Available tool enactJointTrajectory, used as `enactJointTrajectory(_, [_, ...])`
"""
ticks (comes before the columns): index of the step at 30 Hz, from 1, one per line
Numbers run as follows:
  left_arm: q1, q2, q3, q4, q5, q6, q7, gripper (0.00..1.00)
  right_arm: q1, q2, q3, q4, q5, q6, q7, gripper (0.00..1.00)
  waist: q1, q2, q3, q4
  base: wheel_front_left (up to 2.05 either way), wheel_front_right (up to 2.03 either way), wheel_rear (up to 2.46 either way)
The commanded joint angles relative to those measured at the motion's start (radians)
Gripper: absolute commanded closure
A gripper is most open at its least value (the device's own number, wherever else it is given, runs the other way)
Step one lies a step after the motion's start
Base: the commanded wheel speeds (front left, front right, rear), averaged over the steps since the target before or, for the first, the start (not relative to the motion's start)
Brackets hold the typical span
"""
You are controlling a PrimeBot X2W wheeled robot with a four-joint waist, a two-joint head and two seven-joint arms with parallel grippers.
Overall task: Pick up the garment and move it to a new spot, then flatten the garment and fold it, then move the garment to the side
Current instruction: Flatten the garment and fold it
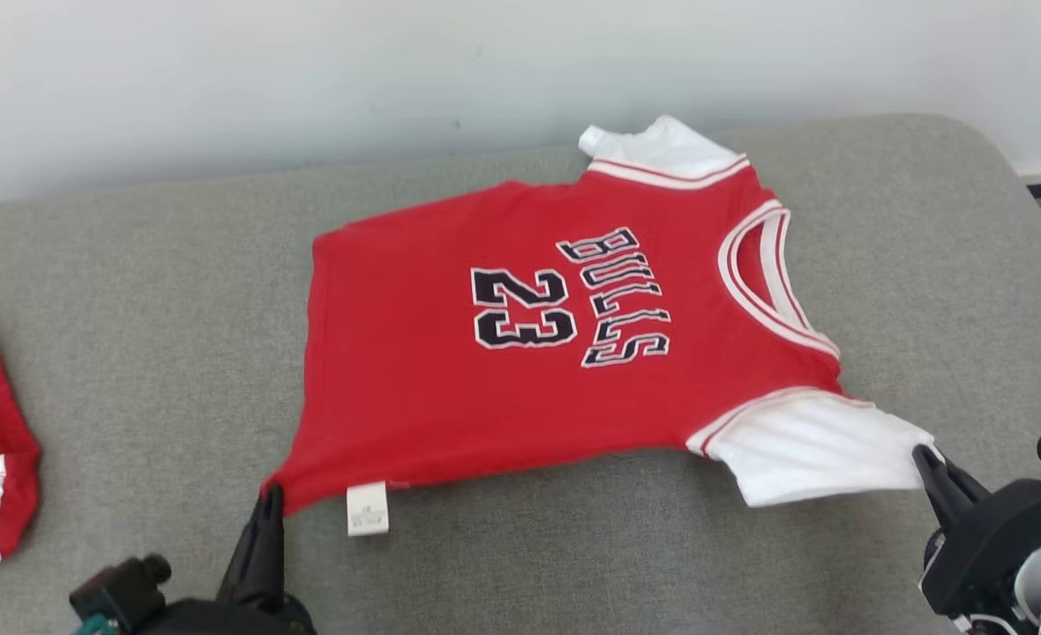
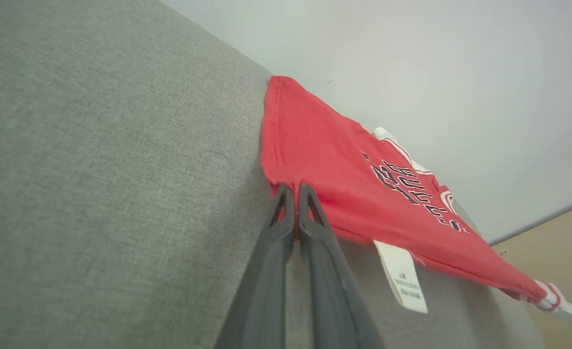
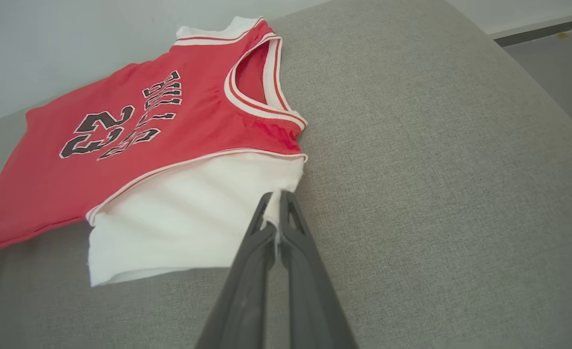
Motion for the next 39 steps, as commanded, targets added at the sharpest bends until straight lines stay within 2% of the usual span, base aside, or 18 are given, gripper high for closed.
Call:
enactJointTrajectory(1, [0.025, 0.006, 0.003, 0.001, 0.002, 0.008, 0.004, 1.0, 0.018, 0.001, -0.01, -0.007, -0.006, 0.003, 0.002, 1.0, 0.0002, 0.0003, -0.024, 0.005, 0.0, 0.0, 0.0])
enactJointTrajectory(6, [0.069, 0.018, 0.002, -0.011, -0.007, 0.009, 0.013, 1.0, 0.021, 0.002, -0.018, -0.024, -0.009, 0.003, -0.041, 1.0, 0.0002, 0.0003, -0.056, 0.007, 0.0, 0.0, 0.0])
enactJointTrajectory(10, [0.025, 0.035, 0.013, -0.051, -0.029, 0.002, 0.03, 1.0, -0.075, -0.002, 0.012, -0.03, 0.023, 0.003, -0.135, 1.0, 0.0002, 0.0003, -0.083, 0.004, 0.0, 0.0, 0.0])
enactJointTrajectory(14, [-0.105, 0.082, 0.006, -0.098, -0.04, -0.008, 0.118, 1.0, -0.256, -0.073, 0.075, 0.004, 0.04, 0.003, -0.212, 1.0, 0.0002, 0.0003, -0.1, -0.005, 0.0, 0.0, 0.0])
enactJointTrajectory(18, [-0.289, 0.142, 0.013, -0.105, -0.077, -0.018, 0.234, 1.0, -0.488, -0.149, 0.149, 0.106, 0.041, 0.003, -0.273, 1.0, 0.0002, 0.0003, -0.107, -0.027, 0.0, 0.0, 0.0])
enactJointTrajectory(27, [-0.626, 0.179, 0.021, -0.109, -0.162, 0.009, 0.444, 1.0, -0.926, -0.247, 0.298, 0.415, 0.015, 0.002, -0.38, 1.0, 0.0002, 0.0003, -0.071, -0.047, 0.0, 0.0, 0.0])
enactJointTrajectory(33, [-0.761, 0.172, 0.009, -0.102, -0.165, 0.014, 0.488, 1.0, -1.11, -0.273, 0.35, 0.582, 0.022, 0.002, -0.46, 1.0, 0.0002, 0.0003, -0.046, -0.034, 0.0, 0.0, 0.0])
enactJointTrajectory(39, [-0.813, 0.165, 0.016, -0.077, -0.172, 0.022, 0.488, 1.0, -1.202, -0.27, 0.383, 0.703, 0.032, 0.002, -0.505, 1.0, 0.0002, 0.0003, -0.009, -0.03, 0.0, 0.0, 0.0])
